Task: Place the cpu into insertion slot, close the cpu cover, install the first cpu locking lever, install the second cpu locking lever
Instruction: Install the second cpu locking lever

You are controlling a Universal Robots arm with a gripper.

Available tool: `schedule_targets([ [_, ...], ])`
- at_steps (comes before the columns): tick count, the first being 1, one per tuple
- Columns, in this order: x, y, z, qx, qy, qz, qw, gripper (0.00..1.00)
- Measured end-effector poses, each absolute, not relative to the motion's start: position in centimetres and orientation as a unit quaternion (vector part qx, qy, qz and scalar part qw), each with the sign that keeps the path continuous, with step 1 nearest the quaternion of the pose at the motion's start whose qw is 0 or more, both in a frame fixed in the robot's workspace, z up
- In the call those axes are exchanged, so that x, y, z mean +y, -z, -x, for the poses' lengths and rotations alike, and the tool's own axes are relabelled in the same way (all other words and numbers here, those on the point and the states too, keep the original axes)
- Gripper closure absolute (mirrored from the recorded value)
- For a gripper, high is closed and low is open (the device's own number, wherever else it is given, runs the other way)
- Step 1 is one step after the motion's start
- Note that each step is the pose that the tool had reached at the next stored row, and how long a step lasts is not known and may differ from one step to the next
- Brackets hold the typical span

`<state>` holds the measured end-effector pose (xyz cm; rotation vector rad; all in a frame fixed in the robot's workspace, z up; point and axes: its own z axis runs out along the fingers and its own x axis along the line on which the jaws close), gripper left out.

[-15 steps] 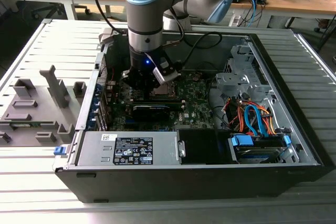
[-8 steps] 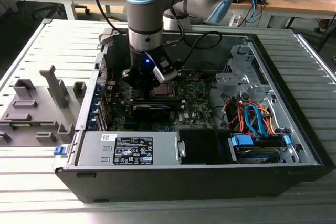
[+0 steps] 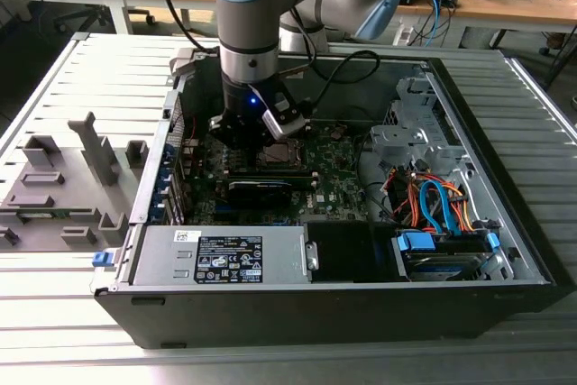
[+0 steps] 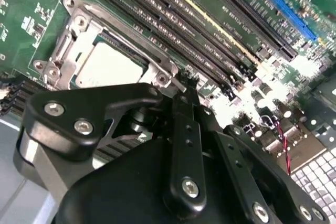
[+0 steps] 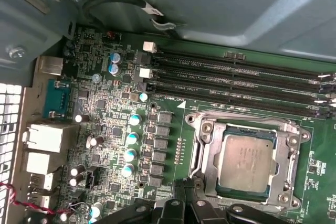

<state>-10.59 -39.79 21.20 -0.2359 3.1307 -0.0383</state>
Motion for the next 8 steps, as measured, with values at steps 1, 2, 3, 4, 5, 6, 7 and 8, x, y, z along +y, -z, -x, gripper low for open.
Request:
schedule_targets([
  [1, -39.8, -21.3, 10.6, 0.997, 0.012, 0.075, 0.001, 0.89],
  [2, -39.8, -21.7, 10.6, 0.997, 0.013, 0.075, 0.001, 0.89],
  [3, -39.8, -22.1, 10.6, 0.997, 0.013, 0.075, 0.001, 0.89],
  [4, -39.8, -22.6, 10.6, 0.997, 0.013, 0.075, 0.001, 0.89],
  [5, -39.8, -23.2, 10.6, 0.997, 0.013, 0.075, 0.001, 0.89],
  [6, -39.8, -23.6, 10.6, 0.997, 0.013, 0.075, 0.001, 0.89],
  [7, -39.8, -24.0, 10.6, 0.997, 0.014, 0.075, 0.001, 0.89],
  [8, -39.8, -24.1, 10.6, 0.997, 0.014, 0.075, 0.001, 0.89],
])
